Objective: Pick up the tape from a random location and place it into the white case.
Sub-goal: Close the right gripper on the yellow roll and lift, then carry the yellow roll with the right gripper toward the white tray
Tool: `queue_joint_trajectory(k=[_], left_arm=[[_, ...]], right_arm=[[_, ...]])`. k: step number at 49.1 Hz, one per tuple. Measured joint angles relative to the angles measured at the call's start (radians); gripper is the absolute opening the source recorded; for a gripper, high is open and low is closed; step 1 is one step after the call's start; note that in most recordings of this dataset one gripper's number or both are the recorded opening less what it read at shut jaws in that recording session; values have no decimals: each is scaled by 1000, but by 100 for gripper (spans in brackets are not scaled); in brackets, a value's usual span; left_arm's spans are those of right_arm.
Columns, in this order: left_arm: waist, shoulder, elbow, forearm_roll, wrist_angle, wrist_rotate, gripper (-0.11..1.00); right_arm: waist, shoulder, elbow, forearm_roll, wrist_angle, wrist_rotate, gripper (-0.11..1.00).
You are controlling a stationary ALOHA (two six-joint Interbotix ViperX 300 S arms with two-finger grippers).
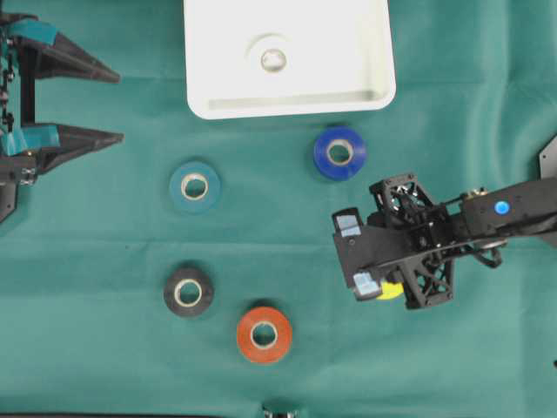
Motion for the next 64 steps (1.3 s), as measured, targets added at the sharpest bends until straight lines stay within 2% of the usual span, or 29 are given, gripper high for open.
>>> queue_joint_trajectory(k=[18,40,64], left_arm=[[0,0,0,0,2,0,99],[0,2,0,0,6,-2,99],[0,0,0,0,9,0,99]], right_arm=[[2,-74,-149,0,252,0,28],[5,-137,-331,0,488,2,28],[6,-140,-350,-23,518,3,28]])
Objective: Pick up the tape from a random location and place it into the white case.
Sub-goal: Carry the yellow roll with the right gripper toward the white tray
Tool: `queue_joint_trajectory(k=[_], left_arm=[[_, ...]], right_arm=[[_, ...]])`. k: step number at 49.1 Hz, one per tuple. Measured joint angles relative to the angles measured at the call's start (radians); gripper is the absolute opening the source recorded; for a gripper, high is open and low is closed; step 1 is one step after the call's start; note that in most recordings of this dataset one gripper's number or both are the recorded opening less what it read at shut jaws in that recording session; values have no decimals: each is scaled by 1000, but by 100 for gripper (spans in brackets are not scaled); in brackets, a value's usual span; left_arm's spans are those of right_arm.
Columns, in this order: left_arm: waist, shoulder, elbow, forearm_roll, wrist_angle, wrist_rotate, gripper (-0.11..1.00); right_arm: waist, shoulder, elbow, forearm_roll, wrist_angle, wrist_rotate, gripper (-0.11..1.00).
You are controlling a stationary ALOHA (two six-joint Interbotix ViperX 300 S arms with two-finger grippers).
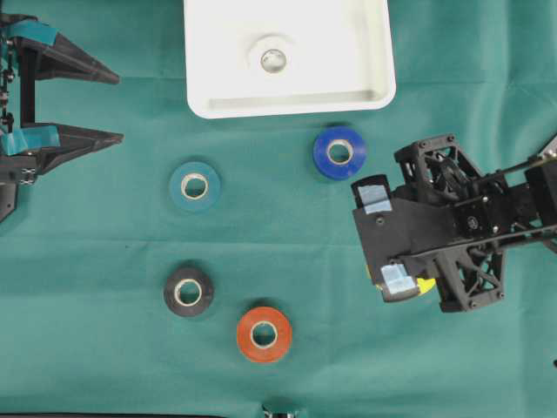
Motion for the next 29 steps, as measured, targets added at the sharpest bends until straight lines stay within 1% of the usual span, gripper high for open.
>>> queue_joint_trajectory(k=[6,17,22,29], left_arm=[[0,2,0,0,0,0,99],[0,2,0,2,0,0,99],[0,2,0,0,0,0,99],[0,2,0,0,0,0,99]], right_arm=[[0,0,0,-6,-2,6,28],[0,0,0,-58,0,37,28],[-2,0,0,-77,0,40,28],[-26,-3,0,-83,2,37,28]])
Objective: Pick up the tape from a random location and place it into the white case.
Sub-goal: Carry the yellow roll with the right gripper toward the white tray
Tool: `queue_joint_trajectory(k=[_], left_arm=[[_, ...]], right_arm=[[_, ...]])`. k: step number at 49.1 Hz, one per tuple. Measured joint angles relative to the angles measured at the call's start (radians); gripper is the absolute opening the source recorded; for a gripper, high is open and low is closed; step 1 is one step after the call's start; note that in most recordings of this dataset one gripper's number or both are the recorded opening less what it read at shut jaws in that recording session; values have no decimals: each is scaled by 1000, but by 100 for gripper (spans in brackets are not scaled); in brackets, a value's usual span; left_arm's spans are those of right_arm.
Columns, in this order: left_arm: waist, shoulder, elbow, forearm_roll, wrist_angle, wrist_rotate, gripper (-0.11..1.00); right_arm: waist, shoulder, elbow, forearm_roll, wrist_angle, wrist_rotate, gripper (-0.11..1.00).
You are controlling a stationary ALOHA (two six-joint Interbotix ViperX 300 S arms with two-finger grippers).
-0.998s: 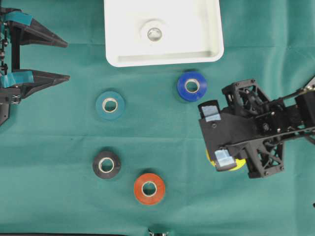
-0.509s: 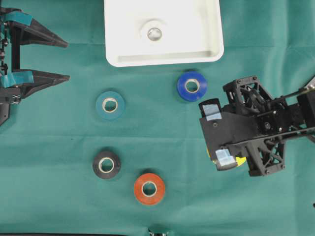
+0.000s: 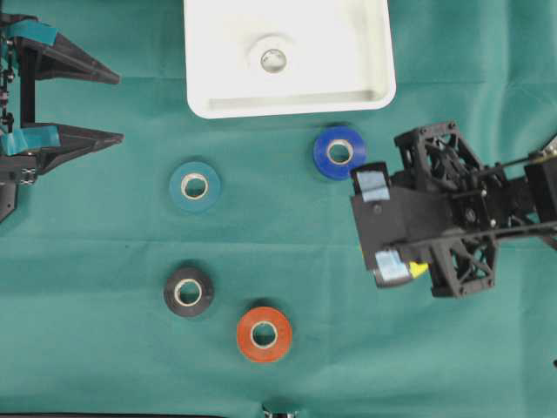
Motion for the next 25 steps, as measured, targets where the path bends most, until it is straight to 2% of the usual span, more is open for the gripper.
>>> queue_joint_trajectory(k=[25], left_arm=[[0,-2,-2,2,-2,0,99]], right_arm=[[-213,-14,11,-2,6,-97,28]])
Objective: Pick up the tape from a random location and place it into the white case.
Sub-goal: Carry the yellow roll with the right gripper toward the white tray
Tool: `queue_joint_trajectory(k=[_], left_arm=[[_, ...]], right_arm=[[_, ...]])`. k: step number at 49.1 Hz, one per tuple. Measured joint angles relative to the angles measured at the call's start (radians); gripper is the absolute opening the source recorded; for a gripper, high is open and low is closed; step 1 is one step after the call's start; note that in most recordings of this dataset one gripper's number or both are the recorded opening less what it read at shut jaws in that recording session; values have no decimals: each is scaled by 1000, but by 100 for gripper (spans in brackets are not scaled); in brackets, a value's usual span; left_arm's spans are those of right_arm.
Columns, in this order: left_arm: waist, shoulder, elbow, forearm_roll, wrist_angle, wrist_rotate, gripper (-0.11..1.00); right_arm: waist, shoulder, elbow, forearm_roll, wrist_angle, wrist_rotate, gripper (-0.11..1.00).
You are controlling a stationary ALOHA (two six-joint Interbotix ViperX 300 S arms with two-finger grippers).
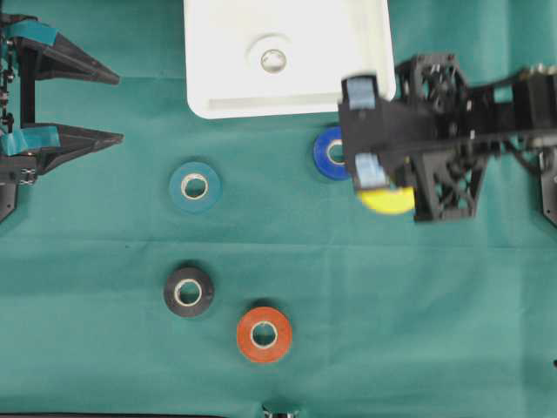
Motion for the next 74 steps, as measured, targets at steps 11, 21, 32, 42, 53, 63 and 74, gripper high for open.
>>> queue_joint_trajectory(k=[11,21,32,42,53,63,74], left_arm=[[0,2,2,-2,2,0,99],[0,2,2,-2,2,-2,99],[0,0,2,-2,2,-2,99],[0,0,2,-2,2,-2,99],[0,2,2,-2,2,-2,99],[0,2,2,-2,5,-2,99],[0,2,2,-2,5,-2,99]], right_arm=[[-123,-3,2,0,-2,-46,28],[-236,-5,2,0,-2,-89,28],[-379,-5,3,0,-6,-133,28],[-453,-5,2,0,-17,-161,28],[-477,-5,3,5,-25,-161,28],[-477,-3,8,12,-28,-161,28],[-477,-2,6,29,-64,-161,28]])
